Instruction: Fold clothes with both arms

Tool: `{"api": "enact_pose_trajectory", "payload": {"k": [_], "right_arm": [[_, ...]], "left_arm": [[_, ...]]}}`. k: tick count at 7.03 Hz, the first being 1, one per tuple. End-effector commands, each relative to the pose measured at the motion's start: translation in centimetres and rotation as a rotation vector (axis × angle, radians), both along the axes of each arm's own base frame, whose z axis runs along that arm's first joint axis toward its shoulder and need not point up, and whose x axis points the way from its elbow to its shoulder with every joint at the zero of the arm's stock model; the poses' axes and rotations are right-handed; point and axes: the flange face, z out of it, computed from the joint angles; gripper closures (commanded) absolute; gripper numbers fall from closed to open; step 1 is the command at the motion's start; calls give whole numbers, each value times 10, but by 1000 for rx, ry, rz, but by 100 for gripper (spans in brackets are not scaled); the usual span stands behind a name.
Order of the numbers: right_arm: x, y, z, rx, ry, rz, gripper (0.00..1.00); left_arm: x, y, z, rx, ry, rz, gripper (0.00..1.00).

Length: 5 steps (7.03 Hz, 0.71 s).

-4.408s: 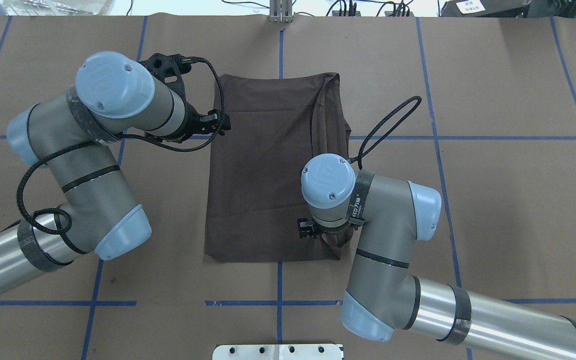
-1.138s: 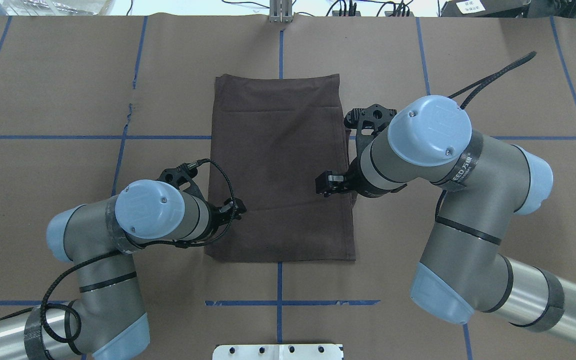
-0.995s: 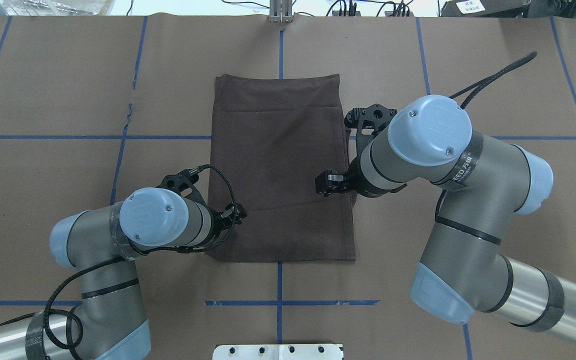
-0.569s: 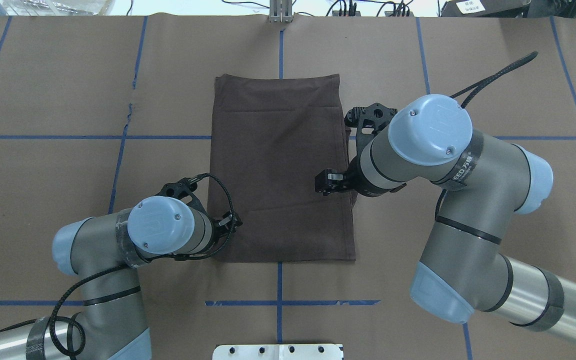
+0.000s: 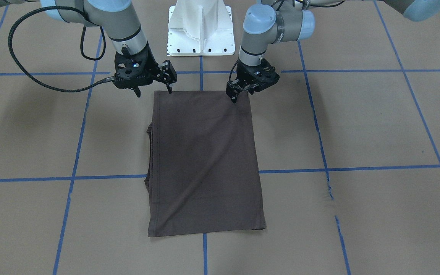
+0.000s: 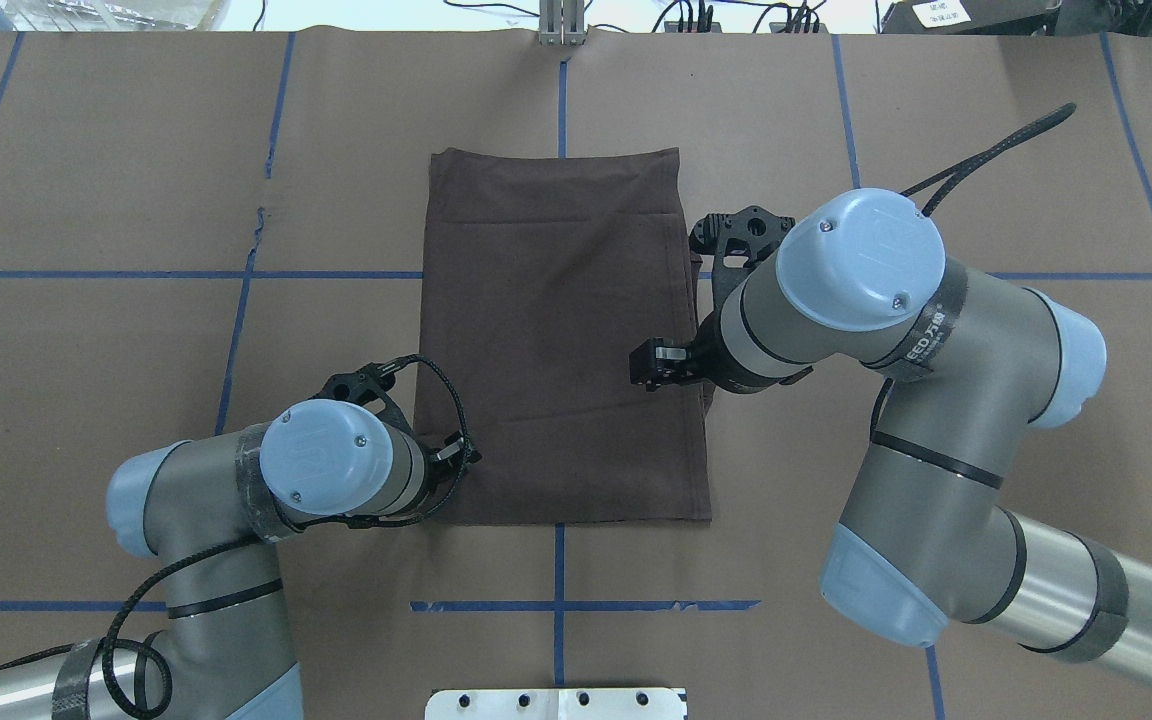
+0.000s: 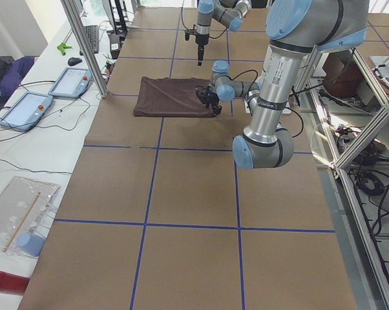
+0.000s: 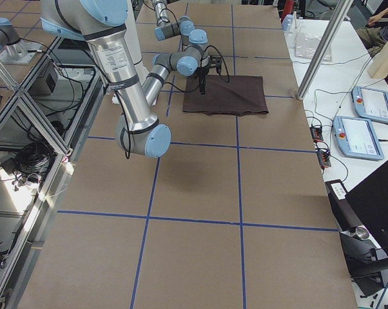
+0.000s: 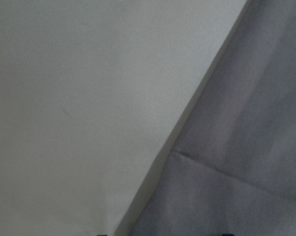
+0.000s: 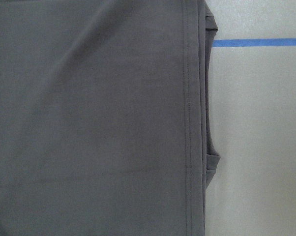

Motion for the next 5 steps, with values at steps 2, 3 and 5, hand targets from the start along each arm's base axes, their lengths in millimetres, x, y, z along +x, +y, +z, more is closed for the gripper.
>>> {"api": "enact_pose_trajectory", "payload": {"k": [2, 3, 5], "right_arm": [[3, 0, -2, 1, -6, 1, 0], [4, -2, -2, -2, -8, 1, 0], [7, -3, -3, -8, -13, -3, 0]], "left_arm": [[1, 1, 1, -4, 1, 8, 53], [0, 1, 0, 0, 2, 11, 54], [0, 1, 2, 1, -4, 14, 53]]}}
